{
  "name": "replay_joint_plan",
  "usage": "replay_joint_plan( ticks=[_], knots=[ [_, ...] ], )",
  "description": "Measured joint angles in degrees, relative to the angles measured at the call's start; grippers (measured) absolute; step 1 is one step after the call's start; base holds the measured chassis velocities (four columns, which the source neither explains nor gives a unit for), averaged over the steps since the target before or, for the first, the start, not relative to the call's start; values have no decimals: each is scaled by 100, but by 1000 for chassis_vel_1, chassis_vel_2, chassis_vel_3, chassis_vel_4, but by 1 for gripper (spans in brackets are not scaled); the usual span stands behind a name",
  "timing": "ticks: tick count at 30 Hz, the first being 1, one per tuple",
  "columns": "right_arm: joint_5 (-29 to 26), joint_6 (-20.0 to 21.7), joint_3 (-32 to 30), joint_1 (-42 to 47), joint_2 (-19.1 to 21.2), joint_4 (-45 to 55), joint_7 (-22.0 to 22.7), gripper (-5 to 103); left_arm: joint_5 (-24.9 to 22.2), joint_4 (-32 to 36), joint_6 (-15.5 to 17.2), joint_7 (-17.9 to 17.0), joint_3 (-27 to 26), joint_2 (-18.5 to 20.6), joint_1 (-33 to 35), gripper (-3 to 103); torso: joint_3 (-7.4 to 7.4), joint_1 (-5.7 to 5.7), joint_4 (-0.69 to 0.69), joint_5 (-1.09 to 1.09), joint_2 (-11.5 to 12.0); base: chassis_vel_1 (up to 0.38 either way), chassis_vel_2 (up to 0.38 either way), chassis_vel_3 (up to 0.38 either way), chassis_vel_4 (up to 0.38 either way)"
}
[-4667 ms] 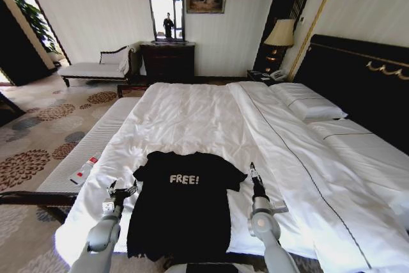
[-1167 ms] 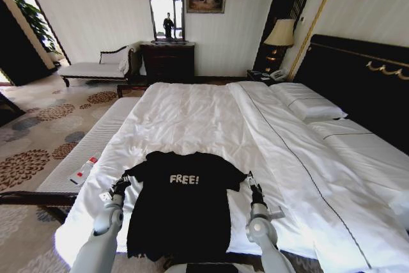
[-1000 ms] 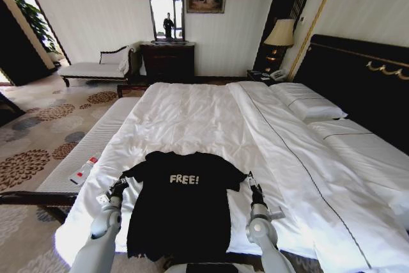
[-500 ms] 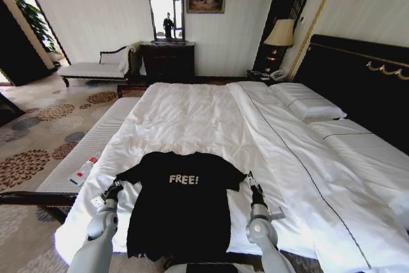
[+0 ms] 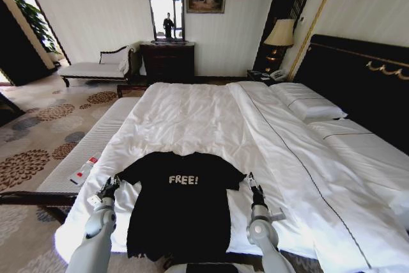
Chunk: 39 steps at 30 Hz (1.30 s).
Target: Fold the clothes on the bed.
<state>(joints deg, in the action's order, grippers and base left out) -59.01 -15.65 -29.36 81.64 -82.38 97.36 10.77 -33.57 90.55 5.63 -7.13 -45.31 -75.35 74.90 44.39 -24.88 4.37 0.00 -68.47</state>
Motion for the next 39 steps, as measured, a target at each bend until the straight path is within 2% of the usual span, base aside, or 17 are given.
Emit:
replay_joint_plan(
  ticks=[2, 3, 5, 6, 7, 8, 10, 11, 16, 21, 24, 26, 27, 31, 32, 35, 39],
  knots=[
    [-7, -1, -14, -6, 5, 0, 0, 100, -319, 453, 147, 16, 8, -50, 221, 62, 0, 0, 0, 0, 0, 0, 0, 0, 0],
    [-10, -2, -20, -13, 8, 1, 1, 100, -446, 650, 203, 16, 22, -69, 308, 62, 0, 0, 0, 0, 0, 0, 0, 0, 0],
    [-17, -2, -28, -30, 17, 10, 7, 100, -770, 1343, 412, 52, 117, -84, 663, 73, 0, 0, 2, 2, -1, 0, 0, 0, 0],
    [-17, -2, -28, -30, 17, 10, 7, 100, -770, 1343, 412, 52, 117, -84, 663, 73, 0, 0, 2, 2, -1, 0, 0, 0, 0],
    [-19, -2, -28, -32, 18, 16, 9, 100, -793, 1488, 458, 91, 158, -69, 773, 78, 0, 0, 1, 2, 0, 0, 0, 0, 0],
    [-19, -2, -28, -32, 19, 21, 11, 100, -745, 1666, 500, 180, 230, -26, 950, 84, 0, 0, 0, 1, 0, 0, 0, 0, 0],
    [-18, -2, -20, -28, 17, 22, 13, 100, -329, 1789, 477, 426, 344, 100, 1270, 94, 0, 0, 0, 0, 0, 0, 0, 0, 0],
    [-18, -2, -20, -28, 17, 22, 13, 100, -329, 1789, 477, 426, 344, 100, 1270, 94, 0, 0, 0, 0, 0, 0, 0, 0, 0],
    [-12, -2, -5, -11, 15, 26, 16, 100, 603, 1234, 58, 1006, 381, 574, 1636, 100, -1, 0, 0, -1, 0, 0, 0, 0, 0],
    [-6, -2, 2, -3, 19, 27, 17, 100, 553, 881, -52, 1094, 356, 721, 1592, 100, 0, 0, -1, -1, -1, 0, 0, 0, 0],
    [15, -2, 18, 9, 7, 31, 20, 100, 29, 755, -6, 1076, 373, 641, 1420, 100, 0, 0, 1, 0, -1, 0, 0, 0, 0],
    [30, -1, 26, 16, -5, 49, 23, 100, -587, 722, 117, 1075, 423, 493, 1305, 100, 0, 0, 1, 0, 0, 0, 0, 0, 0],
    [30, -1, 26, 16, -5, 49, 23, 100, -587, 722, 117, 1075, 423, 493, 1305, 100, 0, 0, 1, 0, 0, 0, 0, 0, 0],
    [40, -1, 20, 49, -1, 75, 29, 100, -2013, 624, 496, 997, 418, 187, 1035, 100, 0, 0, 0, 0, -1, 0, 0, 0, 0],
    [40, -1, 20, 49, -1, 75, 29, 100, -2013, 624, 496, 997, 418, 187, 1035, 100, 0, 0, 0, 0, -1, 0, 0, 0, 0],
    [48, -1, 4, 89, 20, 70, 30, 100, -2704, 428, 621, 900, 329, 47, 782, 100, 0, 0, 0, 0, -1, 0, 0, 0, 0],
    [69, -5, 2, 108, 17, 49, 33, 100, -2908, 290, 656, 871, 299, -1, 626, 100, 0, 0, 1, 1, 0, 0, 0, 0, 0]
  ],
)
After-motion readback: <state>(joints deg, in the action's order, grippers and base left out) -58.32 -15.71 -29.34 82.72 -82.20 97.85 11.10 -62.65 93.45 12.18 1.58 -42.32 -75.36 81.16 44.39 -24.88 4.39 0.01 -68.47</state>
